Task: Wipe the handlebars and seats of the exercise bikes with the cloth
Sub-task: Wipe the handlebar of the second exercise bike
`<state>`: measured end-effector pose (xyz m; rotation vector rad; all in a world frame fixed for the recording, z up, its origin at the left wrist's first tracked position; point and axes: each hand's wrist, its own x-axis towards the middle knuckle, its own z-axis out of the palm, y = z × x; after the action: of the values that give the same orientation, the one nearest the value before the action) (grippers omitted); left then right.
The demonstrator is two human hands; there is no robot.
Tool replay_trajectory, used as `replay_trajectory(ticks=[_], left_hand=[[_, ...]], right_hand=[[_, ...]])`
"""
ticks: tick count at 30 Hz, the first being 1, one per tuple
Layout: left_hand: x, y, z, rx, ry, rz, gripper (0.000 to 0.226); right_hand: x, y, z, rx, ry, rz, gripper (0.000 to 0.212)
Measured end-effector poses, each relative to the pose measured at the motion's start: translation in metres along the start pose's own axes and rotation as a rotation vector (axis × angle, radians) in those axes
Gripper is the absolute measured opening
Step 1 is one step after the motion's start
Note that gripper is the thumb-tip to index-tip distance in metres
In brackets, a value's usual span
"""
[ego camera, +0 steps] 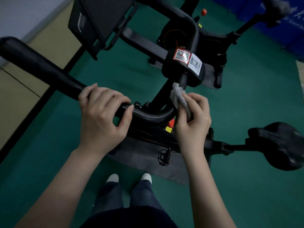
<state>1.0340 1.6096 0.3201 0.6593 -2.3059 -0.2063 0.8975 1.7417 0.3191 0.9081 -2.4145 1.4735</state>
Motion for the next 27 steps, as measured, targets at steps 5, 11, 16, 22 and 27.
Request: replay_trajectory(ticks=[5,11,16,22,27], left_hand=[[-0.003,0.017,0.003,0.034,0.016,-0.011,0.023],[-0.01,0.038,0.013,0.028,0.006,-0.055,0.025],[-0.01,0.04,0.015,0.038,0.011,-0.08,0.026],[-0.01,0.04,0.016,0.05,0.009,-0.084,0.027],[-0.009,0.042,0.014,0.056,0.003,-0.096,0.027]], right_hand=[[-0.005,0.001,-0.007,0.022,-0.051,-0.164,0.029],[0.041,0.015,-0.005,0.025,-0.098,-0.151,0.024],[0.06,0.017,-0.003,0.043,-0.102,-0.118,0.022],[0.056,0.015,-0.018,0.012,-0.356,-0.326,0.022],[0.073,0.015,-0.01,-0.007,-0.31,-0.235,0.018]])
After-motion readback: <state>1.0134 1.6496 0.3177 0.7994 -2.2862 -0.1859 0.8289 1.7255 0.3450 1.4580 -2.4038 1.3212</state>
